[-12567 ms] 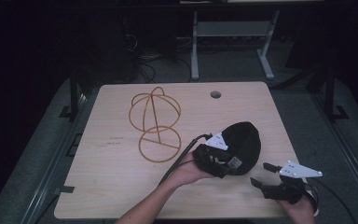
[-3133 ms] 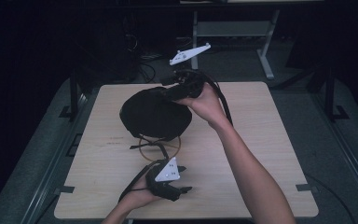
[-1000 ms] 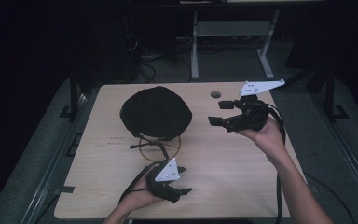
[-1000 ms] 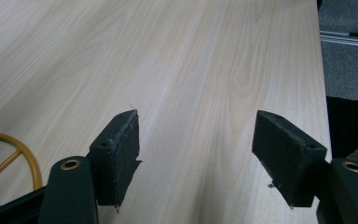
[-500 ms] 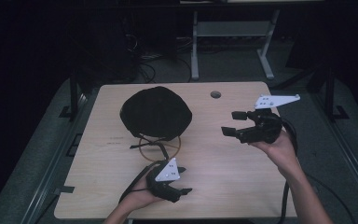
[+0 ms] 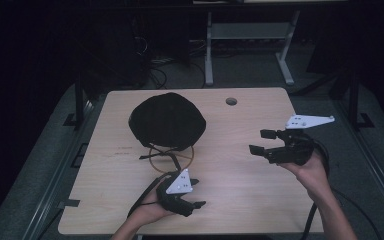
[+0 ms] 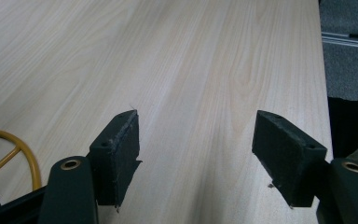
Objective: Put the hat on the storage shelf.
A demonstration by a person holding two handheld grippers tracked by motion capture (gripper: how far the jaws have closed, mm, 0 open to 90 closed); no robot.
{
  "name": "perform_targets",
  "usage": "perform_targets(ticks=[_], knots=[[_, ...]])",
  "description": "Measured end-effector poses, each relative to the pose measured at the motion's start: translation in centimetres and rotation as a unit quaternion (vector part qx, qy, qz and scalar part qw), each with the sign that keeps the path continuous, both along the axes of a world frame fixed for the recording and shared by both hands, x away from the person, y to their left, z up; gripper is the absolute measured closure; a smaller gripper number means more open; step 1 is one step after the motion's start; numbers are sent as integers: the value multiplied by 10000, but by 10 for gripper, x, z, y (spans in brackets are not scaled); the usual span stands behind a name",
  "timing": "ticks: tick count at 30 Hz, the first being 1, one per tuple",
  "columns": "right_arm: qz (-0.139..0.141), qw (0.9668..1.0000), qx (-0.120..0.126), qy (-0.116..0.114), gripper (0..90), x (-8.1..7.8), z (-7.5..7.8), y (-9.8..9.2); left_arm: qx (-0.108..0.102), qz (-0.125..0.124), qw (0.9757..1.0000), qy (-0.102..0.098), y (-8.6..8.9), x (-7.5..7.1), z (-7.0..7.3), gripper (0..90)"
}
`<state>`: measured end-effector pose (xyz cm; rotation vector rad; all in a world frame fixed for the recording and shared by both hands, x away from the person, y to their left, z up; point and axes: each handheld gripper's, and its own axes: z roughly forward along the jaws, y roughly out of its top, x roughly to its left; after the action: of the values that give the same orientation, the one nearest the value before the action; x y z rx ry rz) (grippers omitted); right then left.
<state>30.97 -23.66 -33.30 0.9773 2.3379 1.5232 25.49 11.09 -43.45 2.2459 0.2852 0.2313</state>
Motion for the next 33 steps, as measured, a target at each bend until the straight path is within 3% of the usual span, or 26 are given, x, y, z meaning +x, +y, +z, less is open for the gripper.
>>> perform_targets(ticks=[33], knots=[[-319, 9990, -65, 318, 216, -34, -47, -34, 56, -20, 10000, 48, 0, 0, -2, 317]])
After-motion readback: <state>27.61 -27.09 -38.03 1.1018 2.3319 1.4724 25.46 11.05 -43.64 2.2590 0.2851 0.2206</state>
